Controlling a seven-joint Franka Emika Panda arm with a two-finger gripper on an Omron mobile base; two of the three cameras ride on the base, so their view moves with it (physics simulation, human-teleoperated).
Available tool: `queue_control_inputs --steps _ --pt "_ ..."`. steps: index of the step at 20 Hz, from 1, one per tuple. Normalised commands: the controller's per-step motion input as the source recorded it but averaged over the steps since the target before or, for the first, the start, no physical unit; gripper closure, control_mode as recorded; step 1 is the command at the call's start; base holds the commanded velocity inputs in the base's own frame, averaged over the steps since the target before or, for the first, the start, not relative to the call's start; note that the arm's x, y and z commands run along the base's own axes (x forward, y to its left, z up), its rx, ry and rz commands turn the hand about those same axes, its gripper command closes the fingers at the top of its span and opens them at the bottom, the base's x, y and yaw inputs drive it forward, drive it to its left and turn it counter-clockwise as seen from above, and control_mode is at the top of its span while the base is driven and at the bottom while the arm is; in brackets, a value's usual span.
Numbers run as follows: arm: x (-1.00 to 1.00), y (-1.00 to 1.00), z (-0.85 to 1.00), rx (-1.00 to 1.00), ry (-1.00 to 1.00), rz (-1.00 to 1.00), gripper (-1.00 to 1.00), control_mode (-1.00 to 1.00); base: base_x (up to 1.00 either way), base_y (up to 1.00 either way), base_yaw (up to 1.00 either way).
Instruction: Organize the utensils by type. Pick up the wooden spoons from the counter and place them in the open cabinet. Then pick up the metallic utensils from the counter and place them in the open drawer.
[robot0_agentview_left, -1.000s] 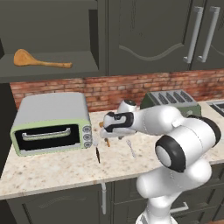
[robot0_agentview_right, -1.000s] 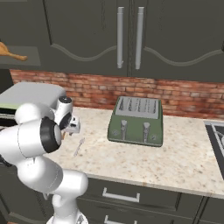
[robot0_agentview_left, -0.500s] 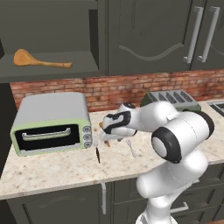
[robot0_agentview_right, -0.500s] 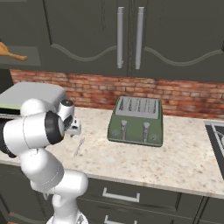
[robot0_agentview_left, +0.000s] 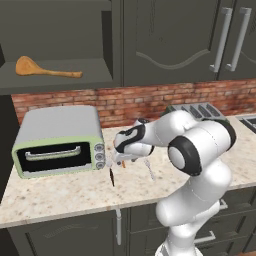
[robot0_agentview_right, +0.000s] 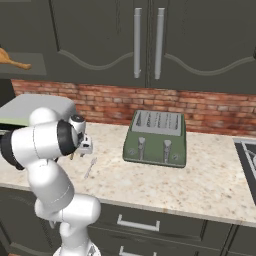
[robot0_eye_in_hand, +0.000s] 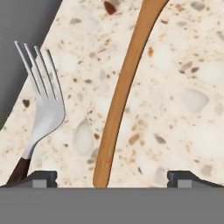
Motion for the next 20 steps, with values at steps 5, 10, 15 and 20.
queue_control_inputs --steps 5,10,15,20 --pt "0.05 0.01 -0.11 0.00 -0.02 0.03 -1.00 -1.00 0.00 0.00 0.00" --pt "0.00 0.00 -0.22 0.00 -0.05 0.00 -1.00 -1.00 0.00 0.00 0.00" --pt "0.06 0.01 -0.22 0.00 -0.06 0.00 -1.00 -1.00 0.00 0.00 0.00" --pt "0.09 0.01 -0.19 0.00 -0.05 0.00 -1.00 -1.00 0.00 0.00 0.00"
